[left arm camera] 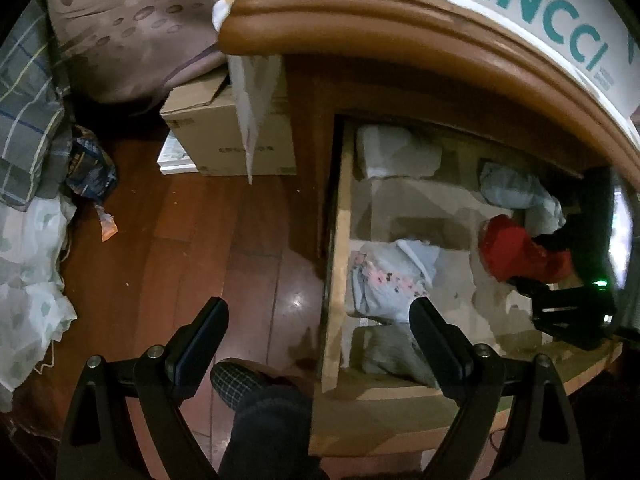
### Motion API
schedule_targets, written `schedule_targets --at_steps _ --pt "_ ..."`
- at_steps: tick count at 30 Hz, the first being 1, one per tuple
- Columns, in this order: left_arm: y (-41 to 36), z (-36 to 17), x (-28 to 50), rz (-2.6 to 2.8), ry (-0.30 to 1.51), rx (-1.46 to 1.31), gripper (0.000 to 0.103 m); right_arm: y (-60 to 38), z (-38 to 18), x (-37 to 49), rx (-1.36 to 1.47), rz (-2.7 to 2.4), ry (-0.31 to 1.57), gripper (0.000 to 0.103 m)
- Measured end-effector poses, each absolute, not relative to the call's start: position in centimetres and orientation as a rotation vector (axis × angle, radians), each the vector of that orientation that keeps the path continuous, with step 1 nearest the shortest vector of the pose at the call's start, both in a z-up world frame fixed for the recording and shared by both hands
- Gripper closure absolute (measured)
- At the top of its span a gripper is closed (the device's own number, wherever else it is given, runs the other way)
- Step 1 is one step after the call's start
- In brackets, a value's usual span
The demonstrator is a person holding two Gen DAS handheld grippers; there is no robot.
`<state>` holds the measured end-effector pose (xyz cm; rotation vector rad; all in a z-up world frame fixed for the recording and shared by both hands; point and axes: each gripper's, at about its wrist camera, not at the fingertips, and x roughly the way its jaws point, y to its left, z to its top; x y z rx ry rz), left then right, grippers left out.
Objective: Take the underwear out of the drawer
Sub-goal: 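Lift the red underwear out of the drawer with the right tool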
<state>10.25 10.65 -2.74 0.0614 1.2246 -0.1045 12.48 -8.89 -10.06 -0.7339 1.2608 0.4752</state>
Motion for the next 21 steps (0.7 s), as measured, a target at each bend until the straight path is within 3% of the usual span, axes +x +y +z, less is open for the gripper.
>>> schedule_targets --at_steps 6,12,21 --pt "9.3 -3.3 10.2 -0.135 1.245 0.091 0.013 -10.1 -5.4 10.2 -0.618 0.434 1.229 0.061" --pt "7.3 -3.8 10.0 -0.184 1.271 0.119 0.013 -13.6 -0.9 7.6 -0.281 0.301 1.155 0.061" --pt "5.1 -5.0 9.3 -0.227 1.325 0.182 0.013 -19.8 -1.9 4.2 -0.022 0.057 1.079 0.061"
